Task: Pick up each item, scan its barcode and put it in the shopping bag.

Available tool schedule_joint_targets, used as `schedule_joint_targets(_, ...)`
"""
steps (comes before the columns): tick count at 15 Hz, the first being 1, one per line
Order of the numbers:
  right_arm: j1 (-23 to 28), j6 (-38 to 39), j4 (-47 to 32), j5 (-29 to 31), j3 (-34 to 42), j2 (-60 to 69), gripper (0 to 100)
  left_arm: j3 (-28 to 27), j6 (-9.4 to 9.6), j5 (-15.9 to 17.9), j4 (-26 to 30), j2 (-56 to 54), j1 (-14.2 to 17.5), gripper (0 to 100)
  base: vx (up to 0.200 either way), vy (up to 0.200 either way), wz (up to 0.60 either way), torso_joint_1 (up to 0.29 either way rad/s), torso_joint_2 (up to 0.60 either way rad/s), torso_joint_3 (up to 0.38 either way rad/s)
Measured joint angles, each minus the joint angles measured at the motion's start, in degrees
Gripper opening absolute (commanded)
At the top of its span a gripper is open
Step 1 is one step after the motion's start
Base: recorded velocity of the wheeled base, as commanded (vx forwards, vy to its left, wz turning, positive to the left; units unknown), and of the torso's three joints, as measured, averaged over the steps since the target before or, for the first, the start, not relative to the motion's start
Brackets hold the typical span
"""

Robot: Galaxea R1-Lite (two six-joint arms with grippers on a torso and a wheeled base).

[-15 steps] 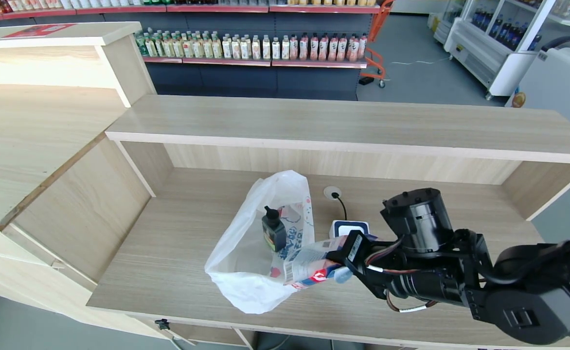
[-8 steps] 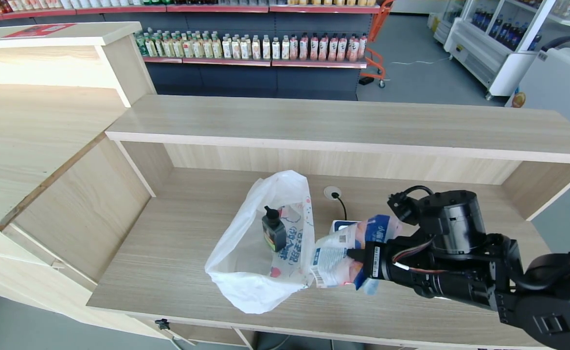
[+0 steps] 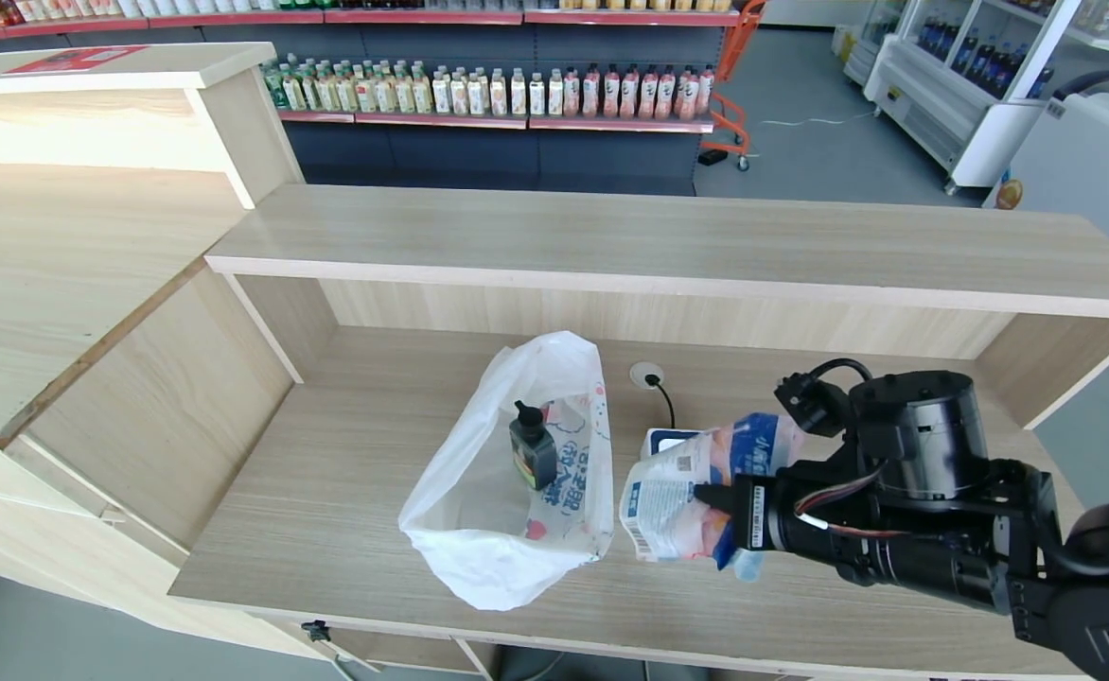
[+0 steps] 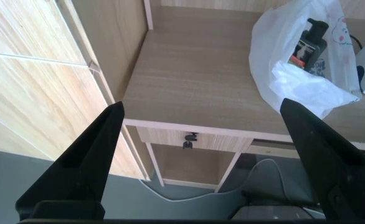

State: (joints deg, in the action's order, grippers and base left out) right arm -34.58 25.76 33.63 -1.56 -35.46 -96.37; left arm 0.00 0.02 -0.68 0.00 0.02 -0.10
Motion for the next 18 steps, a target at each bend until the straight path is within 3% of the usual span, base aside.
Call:
schedule_joint_targets(4,-0.2,-0.2,-0.3,0.0,0.9,2.1,0,0.0,-0.07,0.0,0.0,0.0,0.0,100,0.000,0.000,0.00,0.000,0.00,0.000)
schedule_joint_targets(7,-0.4,-0.1,-0.4,0.0,1.9,3.8,0,0.0,-0.12,0.0,0.0,0.0,0.0,100,0.000,0.200,0.00,-0.001,0.00,0.006)
schedule_joint_targets(10,-0.4,0.2,-0.1,0.0,2.7,5.1,0,0.0,-0.12,0.0,0.0,0.0,-0.1,100,0.000,0.000,0.00,0.000,0.00,0.000)
schedule_joint_targets(15,0.6,9.7,-0.3,0.1,3.0,4.9,0,0.0,-0.10,0.0,0.0,0.0,0.0,100,0.000,0.000,0.00,0.000,0.00,0.000)
schedule_joint_targets(18,2.8,2.6,0.3,0.0,2.3,1.1,0,0.0,-0.10,0.0,0.0,0.0,0.0,100,0.000,0.000,0.00,0.000,0.00,0.000)
